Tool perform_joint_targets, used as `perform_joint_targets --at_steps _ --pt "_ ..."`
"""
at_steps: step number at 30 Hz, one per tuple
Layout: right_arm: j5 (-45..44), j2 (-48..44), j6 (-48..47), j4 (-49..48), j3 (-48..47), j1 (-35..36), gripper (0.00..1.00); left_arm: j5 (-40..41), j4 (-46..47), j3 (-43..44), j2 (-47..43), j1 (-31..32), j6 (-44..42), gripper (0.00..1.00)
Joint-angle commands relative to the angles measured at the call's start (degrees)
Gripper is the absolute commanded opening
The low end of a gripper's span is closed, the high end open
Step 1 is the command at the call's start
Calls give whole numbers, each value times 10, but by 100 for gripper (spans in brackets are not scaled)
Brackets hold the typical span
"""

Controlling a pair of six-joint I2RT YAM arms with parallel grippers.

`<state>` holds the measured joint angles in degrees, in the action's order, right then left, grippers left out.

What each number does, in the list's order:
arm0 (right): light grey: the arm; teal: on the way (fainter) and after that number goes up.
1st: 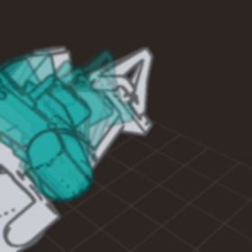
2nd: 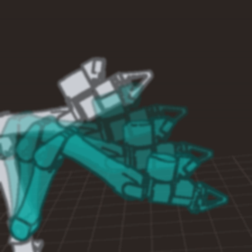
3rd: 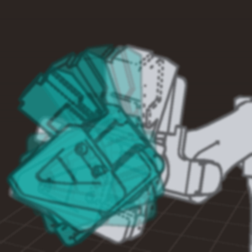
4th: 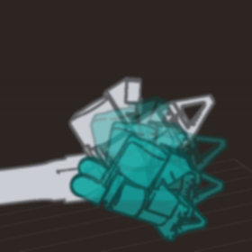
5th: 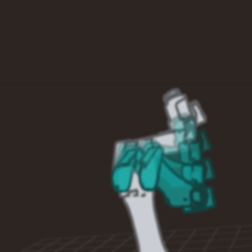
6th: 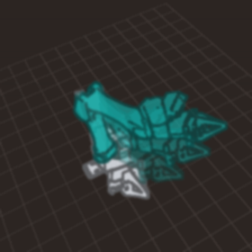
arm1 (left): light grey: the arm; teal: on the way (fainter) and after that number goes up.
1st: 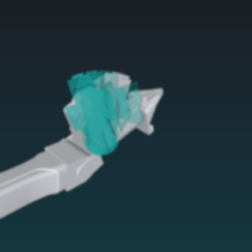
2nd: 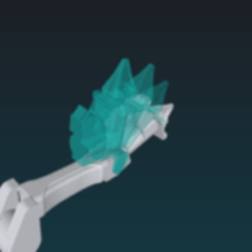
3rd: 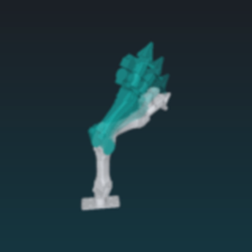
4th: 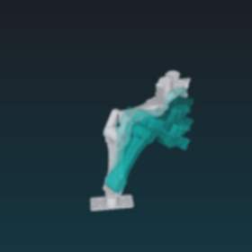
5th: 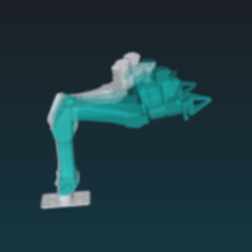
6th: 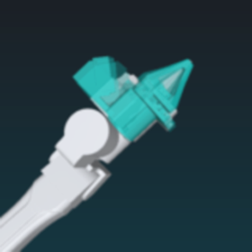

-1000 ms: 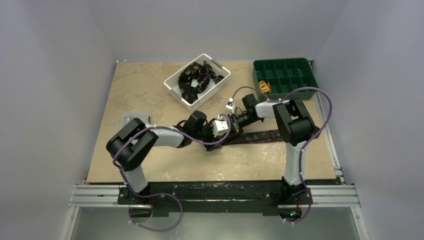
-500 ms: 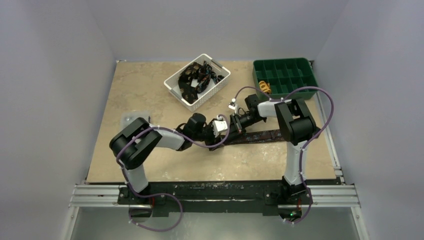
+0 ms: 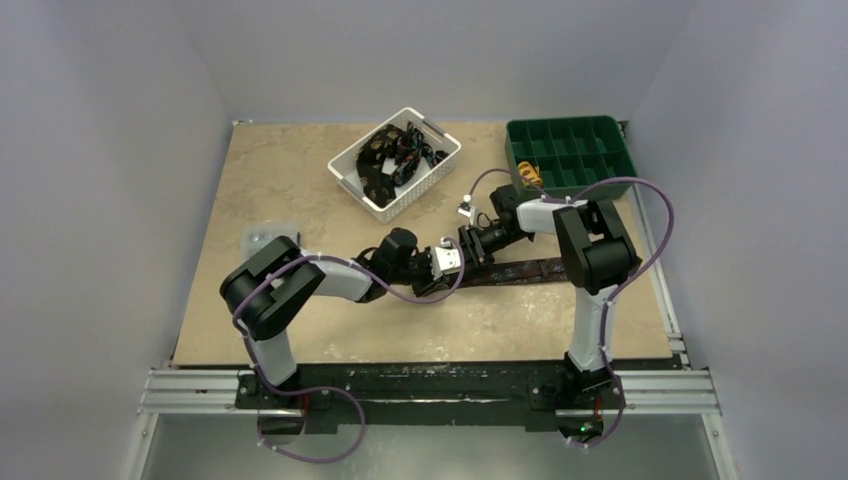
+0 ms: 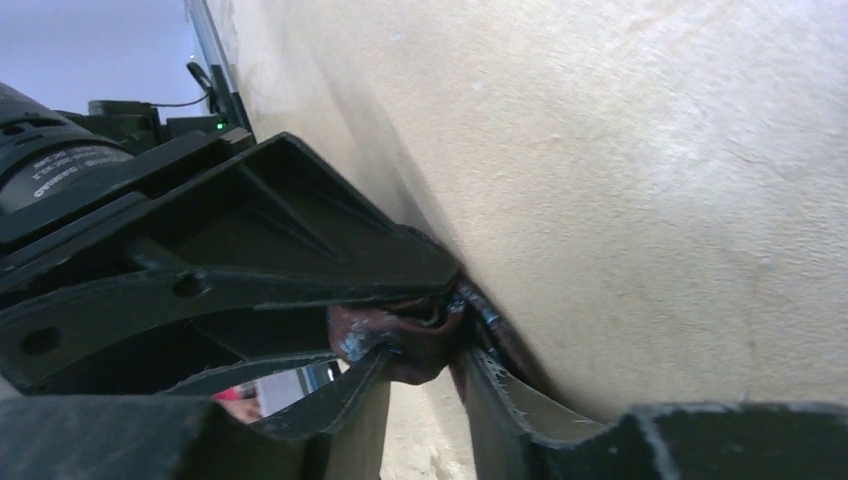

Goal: Roll the ties
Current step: Roll the tie at the center of the board.

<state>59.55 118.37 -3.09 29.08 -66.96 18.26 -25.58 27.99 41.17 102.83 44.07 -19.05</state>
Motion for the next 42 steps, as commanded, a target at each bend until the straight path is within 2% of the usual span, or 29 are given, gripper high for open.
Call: perform_joint_targets --at_steps 1,4,8,11,14,18,19,20,22,23,27,33,34,38,42 --pt "-47 -75 -15 -2 7 3 39 44 -123 6 -13 -2 -37 14" --pt "-38 -100 -12 11 7 2 42 54 -159 18 -16 -1 -42 16" --pt "-24 -101 35 -30 12 16 46 59 -182 33 -14 2 -38 20" --pt "-17 -81 74 -57 13 28 46 58 -192 41 -13 4 -34 21" --pt "-17 -70 132 -125 32 29 44 57 -199 50 -11 6 -30 23" --pt "-38 -51 147 -166 34 37 44 54 -207 59 -6 6 -27 24" --pt "-40 -46 142 -164 32 37 40 53 -210 61 -4 5 -27 24" --pt "-43 -41 134 -158 29 37 30 54 -214 65 -3 6 -28 25" --pt "-41 -35 111 -138 22 37 5 55 -218 66 -3 6 -28 27" --pt "-41 -32 96 -125 19 36 0 55 -220 67 -3 6 -28 29" --pt "-47 -19 12 -67 14 25 0 46 -205 62 -14 -2 2 39" --pt "-83 15 -49 -23 7 4 0 -30 -82 12 -50 -18 27 57" --pt "-84 19 -51 -21 8 1 0 -40 -56 2 -56 -17 32 62" --pt "-96 31 -64 -6 3 -8 0 -45 -14 -3 -57 -17 43 67" --pt "-110 31 -71 2 1 -11 0 -32 16 8 -24 -10 45 67"
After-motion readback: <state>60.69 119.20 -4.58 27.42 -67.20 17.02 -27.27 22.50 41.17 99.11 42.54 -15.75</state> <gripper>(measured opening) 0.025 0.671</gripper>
